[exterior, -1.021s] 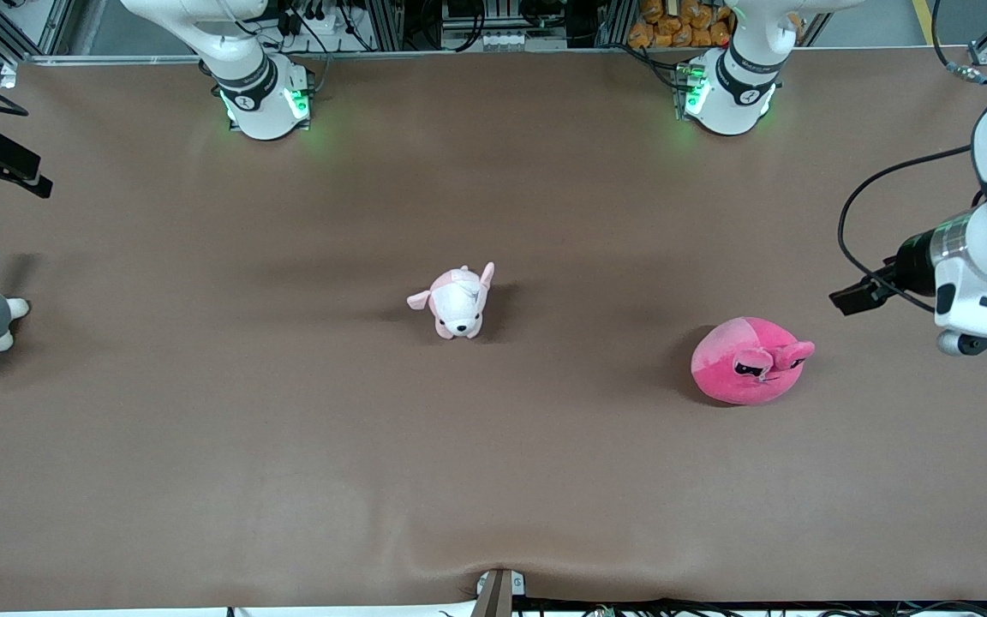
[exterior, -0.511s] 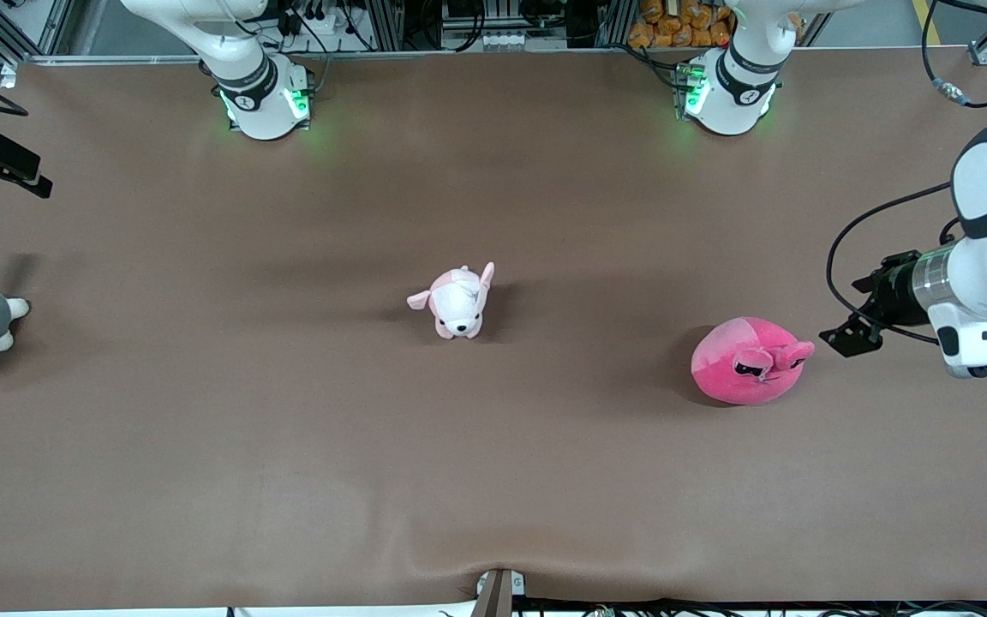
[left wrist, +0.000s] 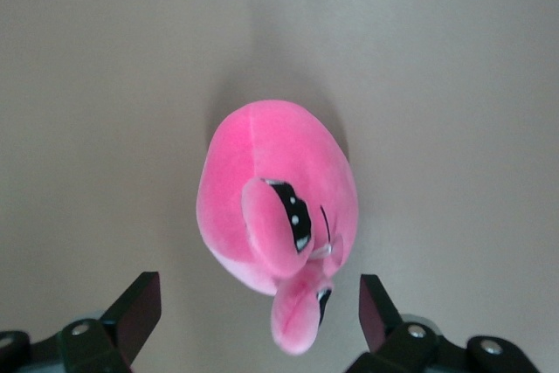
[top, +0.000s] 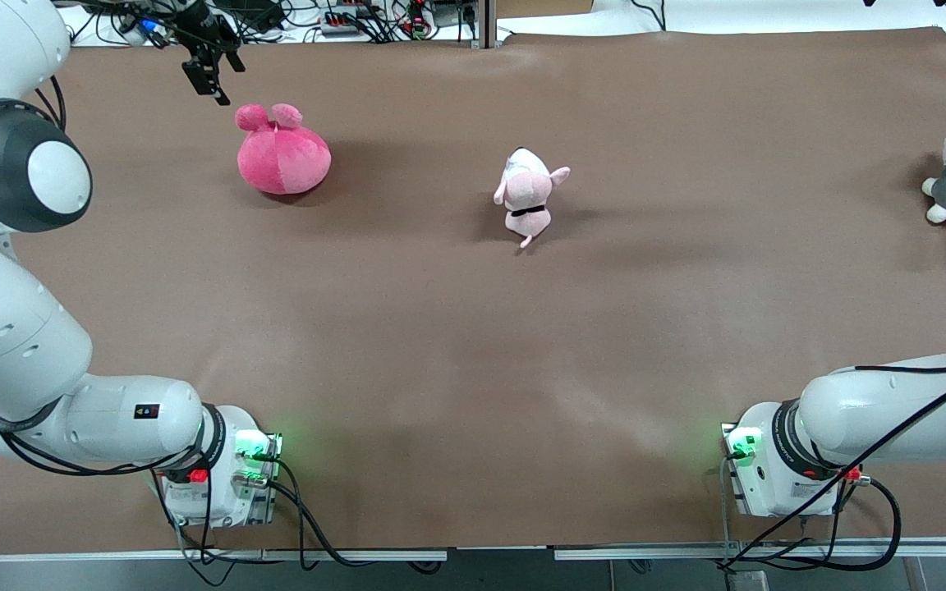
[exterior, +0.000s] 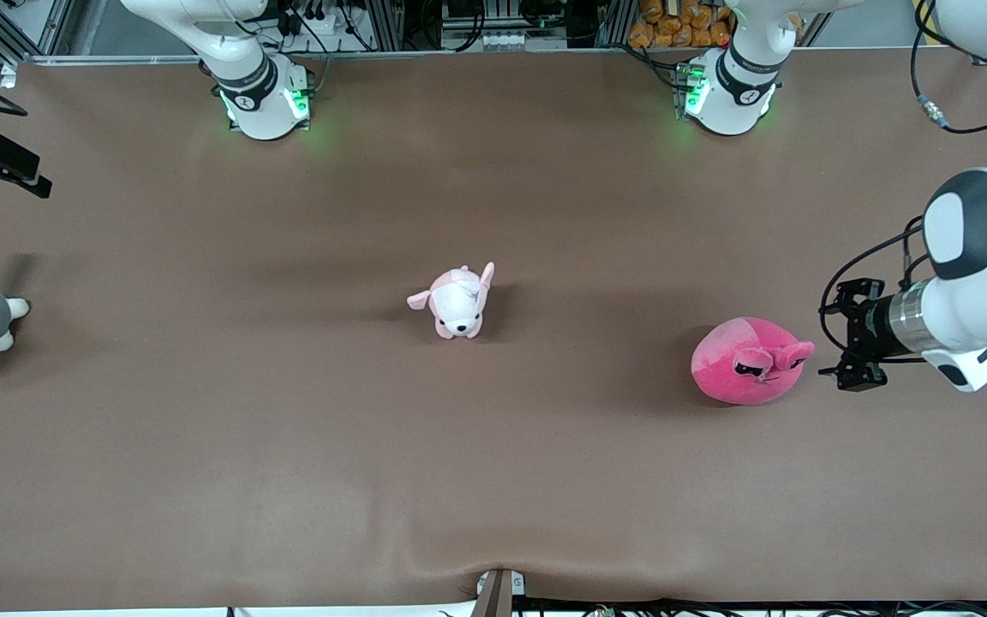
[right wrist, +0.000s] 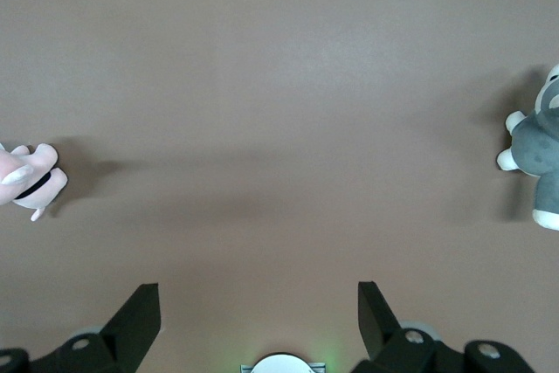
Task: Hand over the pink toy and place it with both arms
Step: 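Move the left gripper down toward the pink plush toy, then close the left gripper on the pink plush toy's ear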
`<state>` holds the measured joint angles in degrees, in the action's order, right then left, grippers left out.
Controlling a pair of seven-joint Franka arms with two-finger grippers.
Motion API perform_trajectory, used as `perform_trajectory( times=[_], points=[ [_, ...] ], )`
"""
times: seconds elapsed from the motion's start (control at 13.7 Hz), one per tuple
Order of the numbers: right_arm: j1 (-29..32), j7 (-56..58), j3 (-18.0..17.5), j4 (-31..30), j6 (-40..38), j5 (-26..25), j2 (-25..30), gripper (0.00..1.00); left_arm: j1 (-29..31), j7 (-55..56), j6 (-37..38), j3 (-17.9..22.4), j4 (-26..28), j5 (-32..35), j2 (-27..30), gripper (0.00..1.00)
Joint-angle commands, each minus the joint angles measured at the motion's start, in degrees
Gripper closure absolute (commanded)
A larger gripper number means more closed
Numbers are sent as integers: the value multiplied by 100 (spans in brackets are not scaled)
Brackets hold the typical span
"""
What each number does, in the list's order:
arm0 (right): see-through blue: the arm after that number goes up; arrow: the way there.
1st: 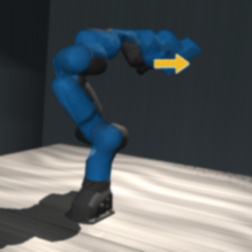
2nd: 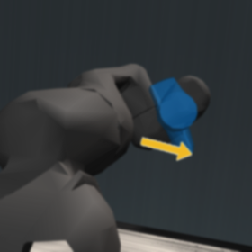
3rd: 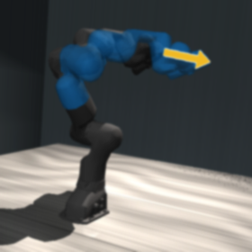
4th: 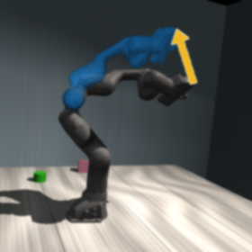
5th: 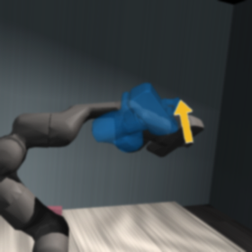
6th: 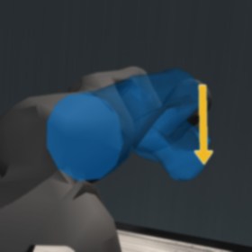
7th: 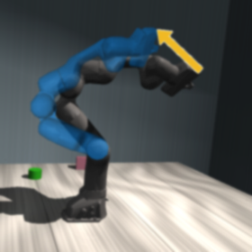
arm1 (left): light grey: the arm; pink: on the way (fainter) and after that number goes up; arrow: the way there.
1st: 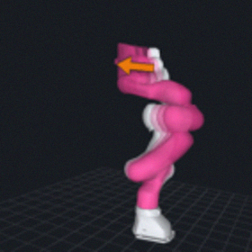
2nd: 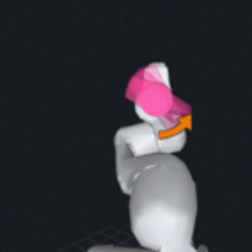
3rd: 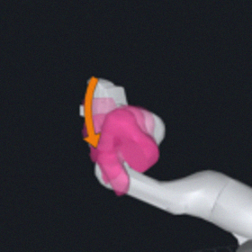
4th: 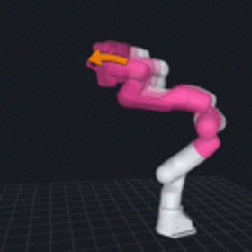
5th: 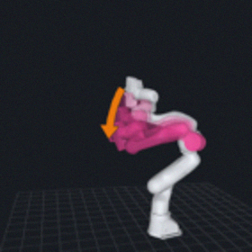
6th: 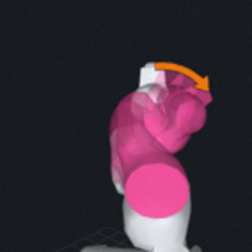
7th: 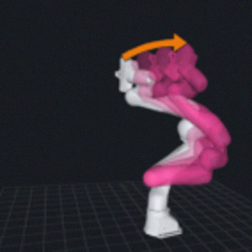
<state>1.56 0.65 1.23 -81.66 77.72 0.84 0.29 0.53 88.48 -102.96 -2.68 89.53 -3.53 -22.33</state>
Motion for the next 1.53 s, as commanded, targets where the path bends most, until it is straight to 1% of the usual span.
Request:
perform_trajectory(
  times=[0.0, 0.22, 0.36, 0.51, 0.58, 0.66, 0.88, 1.02, 1.09, 1.17, 1.24, 1.31, 1.46],
  points=[
    [81, -38, -53, 37, -2, 13, -11, 0, 27, 275, -171, -14, 292, -86, 45, 0],
    [90, -38, -53, 37, -2, 13, -20, 0, 9, 301, -417, -22, 591, -86, 88, 0],
    [64, -12, -53, 45, 7, -75, -134, 0, 9, 310, -496, -22, 636, -86, 80, 0],
    [81, -29, -53, 45, 33, -49, -143, 0, 9, 581, -733, -31, 776, -86, 80, 0],
    [90, -12, -53, 37, 216, 21, -256, 0, 9, 765, -856, -31, 846, -86, 80, 0],
    [64, 14, -53, 45, 313, -40, -466, 0, 0, 863, -901, -31, 882, -78, 80, 0],
    [81, 41, -53, 45, 340, -75, -529, 0, -9, 986, -1023, -31, 969, -78, 62, 0],
    [82, 32, -53, 45, 349, -110, -687, 0, -17, 1345, -1225, -31, 1049, -69, 62, 0],
    [90, 49, -53, 45, 349, -189, -705, 0, -26, 1652, -1305, -31, 1049, -43, 54, 23],
    [90, 50, -53, 45, 358, -224, -766, 0, -26, 1872, -1375, -31, 1049, -8, 45, 57],
    [99, 58, -44, 71, 384, -233, -871, 0, -26, 1918, -1385, -40, 1049, -7, 45, 84],
    [99, 67, -44, 115, 402, -225, -907, 0, -35, 1927, -1385, -40, 1049, 1, 45, 100],
    [134, 24, -44, 177, 428, -260, -916, 0, -35, 1945, -1385, -40, 1049, 1, 53, 100]
  ],
)
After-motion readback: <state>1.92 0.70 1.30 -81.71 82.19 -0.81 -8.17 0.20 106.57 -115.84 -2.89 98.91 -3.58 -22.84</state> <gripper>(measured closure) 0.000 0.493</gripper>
